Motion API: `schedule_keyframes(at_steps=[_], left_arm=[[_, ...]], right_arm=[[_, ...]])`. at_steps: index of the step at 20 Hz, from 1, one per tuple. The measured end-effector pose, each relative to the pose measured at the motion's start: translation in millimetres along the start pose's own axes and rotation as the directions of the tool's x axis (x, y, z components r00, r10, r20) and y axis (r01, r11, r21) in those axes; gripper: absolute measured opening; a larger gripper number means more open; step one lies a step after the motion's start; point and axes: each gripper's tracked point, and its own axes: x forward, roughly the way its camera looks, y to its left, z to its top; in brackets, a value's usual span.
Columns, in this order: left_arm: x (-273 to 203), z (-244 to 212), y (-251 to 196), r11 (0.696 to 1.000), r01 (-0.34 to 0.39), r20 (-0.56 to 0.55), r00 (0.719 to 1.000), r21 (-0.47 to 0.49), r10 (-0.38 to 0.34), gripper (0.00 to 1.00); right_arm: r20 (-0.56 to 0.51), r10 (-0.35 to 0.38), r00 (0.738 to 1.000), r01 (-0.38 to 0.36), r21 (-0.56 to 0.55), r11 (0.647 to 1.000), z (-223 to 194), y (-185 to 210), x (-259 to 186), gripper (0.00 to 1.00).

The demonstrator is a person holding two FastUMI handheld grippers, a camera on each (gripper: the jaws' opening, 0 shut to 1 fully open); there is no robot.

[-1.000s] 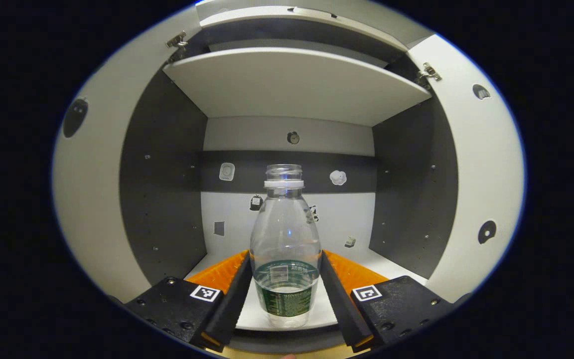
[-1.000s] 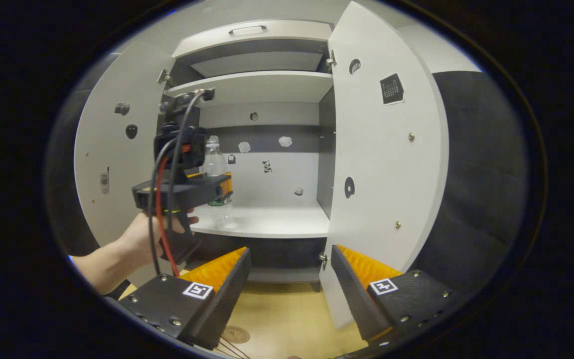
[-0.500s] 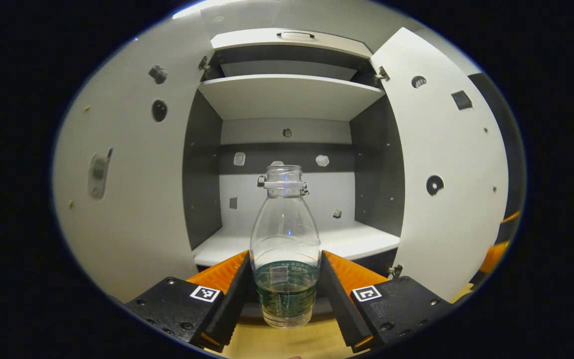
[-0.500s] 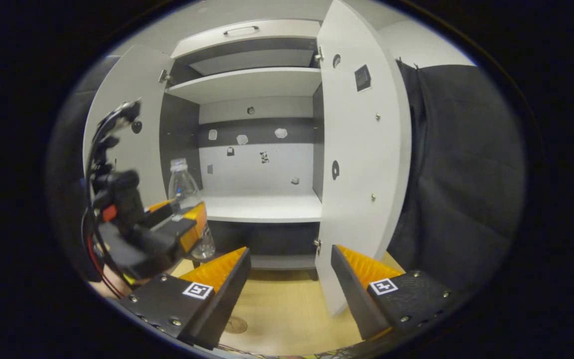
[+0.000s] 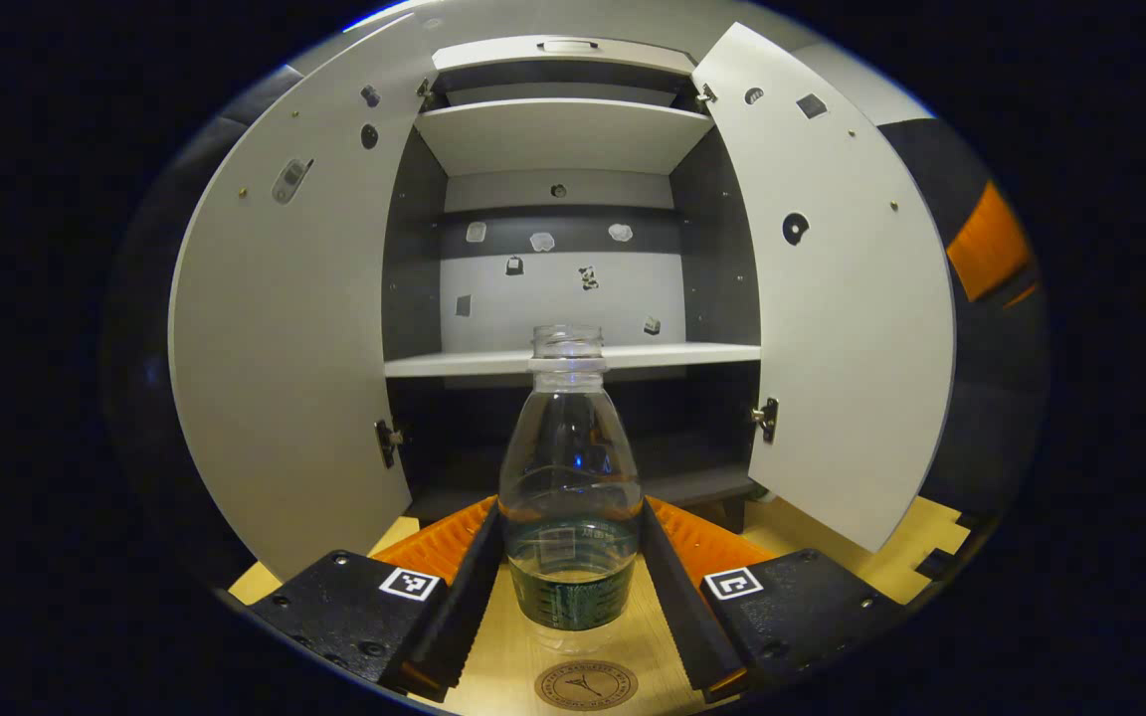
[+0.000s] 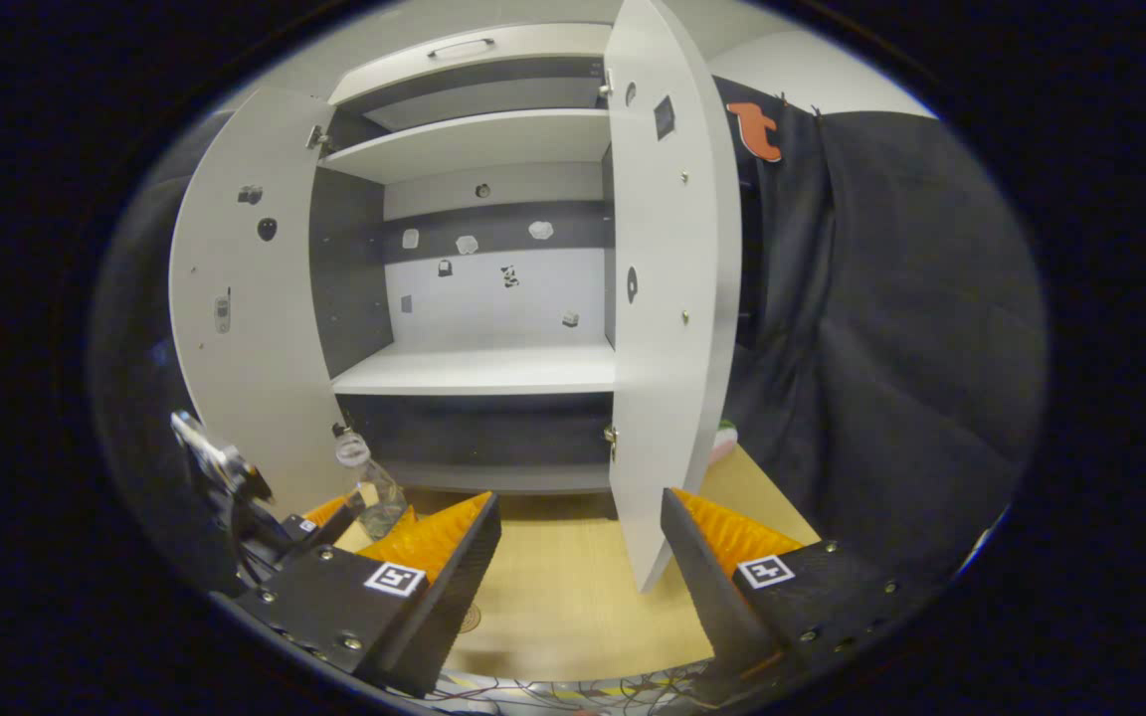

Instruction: Grasp the bottle in the cabinet with the left hand and place it on the coaster, then close the right door with the right hand and the left door with the left hand.

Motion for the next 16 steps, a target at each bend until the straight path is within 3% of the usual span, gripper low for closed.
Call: schedule_keyframes(at_steps=[9, 15, 16], left_arm=[[-1.6, -88.2, -9.4, 0.999, -0.018, -0.099, 0.995, 0.038, 0.021, 0.82], [-8.9, -109.4, -3.5, 0.999, -0.051, -0.139, 0.989, -0.003, 0.05, 0.82], [-10.1, -109.2, -6.2, 0.999, -0.047, -0.133, 0.99, -0.006, 0.045, 0.83]], right_arm=[[-0.051, -0.022, 0.998, 0.024, 0.035, 0.999, -18.8, -27.3, -8.7, 0.99], [-0.082, -0.013, 0.997, 0.015, 0.02, 1.0, -29.9, -27.9, -7.4, 0.99], [-0.085, -0.01, 0.996, 0.011, 0.018, 1.0, -30.6, -26.3, -6.5, 0.94]])
